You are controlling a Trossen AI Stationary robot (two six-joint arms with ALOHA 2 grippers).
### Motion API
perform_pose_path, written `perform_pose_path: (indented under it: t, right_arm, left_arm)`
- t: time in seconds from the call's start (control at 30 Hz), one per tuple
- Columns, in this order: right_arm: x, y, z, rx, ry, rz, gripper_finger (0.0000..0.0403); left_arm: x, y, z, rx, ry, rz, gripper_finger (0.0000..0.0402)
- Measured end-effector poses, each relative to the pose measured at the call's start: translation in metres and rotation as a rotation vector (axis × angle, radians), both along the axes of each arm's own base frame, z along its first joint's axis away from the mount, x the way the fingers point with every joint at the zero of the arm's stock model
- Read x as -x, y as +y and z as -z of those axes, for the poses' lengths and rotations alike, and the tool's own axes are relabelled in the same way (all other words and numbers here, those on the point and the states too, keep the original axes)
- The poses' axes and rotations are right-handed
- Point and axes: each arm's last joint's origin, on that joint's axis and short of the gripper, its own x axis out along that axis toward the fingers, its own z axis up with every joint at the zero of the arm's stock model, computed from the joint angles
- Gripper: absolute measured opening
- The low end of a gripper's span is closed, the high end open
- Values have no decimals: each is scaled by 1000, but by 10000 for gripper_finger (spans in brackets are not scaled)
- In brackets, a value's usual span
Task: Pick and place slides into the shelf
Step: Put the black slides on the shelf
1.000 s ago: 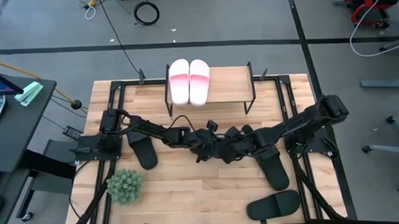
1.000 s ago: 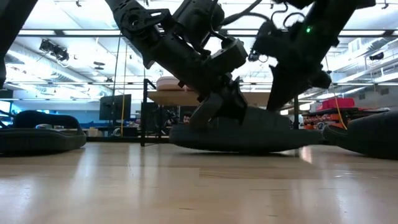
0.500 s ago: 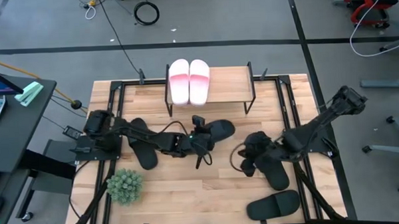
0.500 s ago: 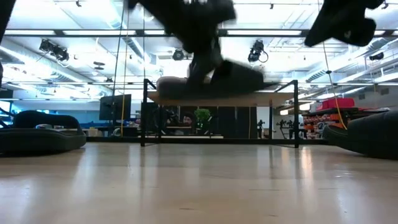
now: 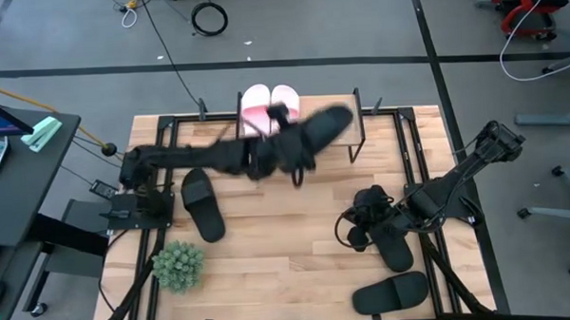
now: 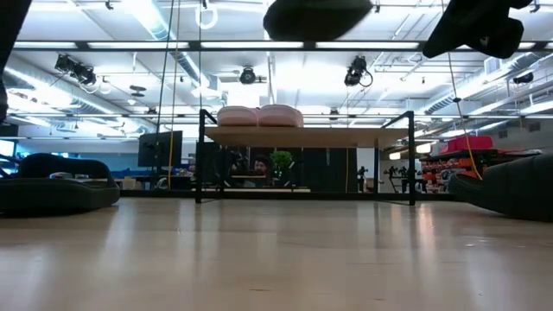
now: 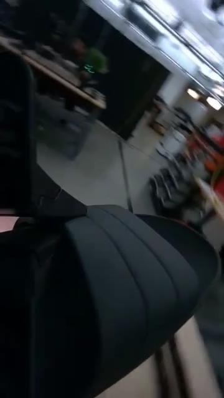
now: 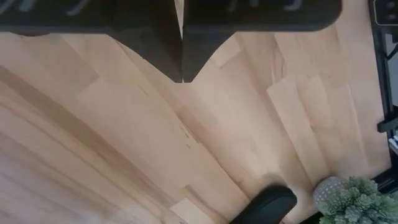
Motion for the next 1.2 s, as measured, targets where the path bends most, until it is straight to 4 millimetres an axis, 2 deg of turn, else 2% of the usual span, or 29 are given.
perform_pose_path:
  t: [0.1,0.2,0.3,0.4,0.57,0.77,0.83,0.97,1.2]
  right_arm:
    - [0,0,0,10,3,-9,9]
    - [0,0,0,16,5,-14,10]
    - [0,0,0,18,5,-15,9]
    - [-1,-2,0,21,3,-5,8]
    - [-5,-9,0,56,16,-4,11]
    - [-7,-14,0,62,25,14,11]
    - [-7,-14,0,62,25,13,11]
    - [-6,-13,0,62,27,9,12]
    - [-6,-13,1,65,33,9,10]
  left_arm:
    - [8,32,-25,27,-86,-89,12]
    - [15,60,-31,73,-169,-179,12]
    - [18,79,-22,146,-206,-236,12]
    - [11,92,-9,250,-250,-193,12]
    - [-17,104,29,301,-225,-189,14]
    - [-41,122,57,310,-291,-202,12]
    - [-42,130,64,309,-280,-222,12]
    - [-37,145,63,323,-325,-265,21]
    - [-26,156,75,390,-256,-350,11]
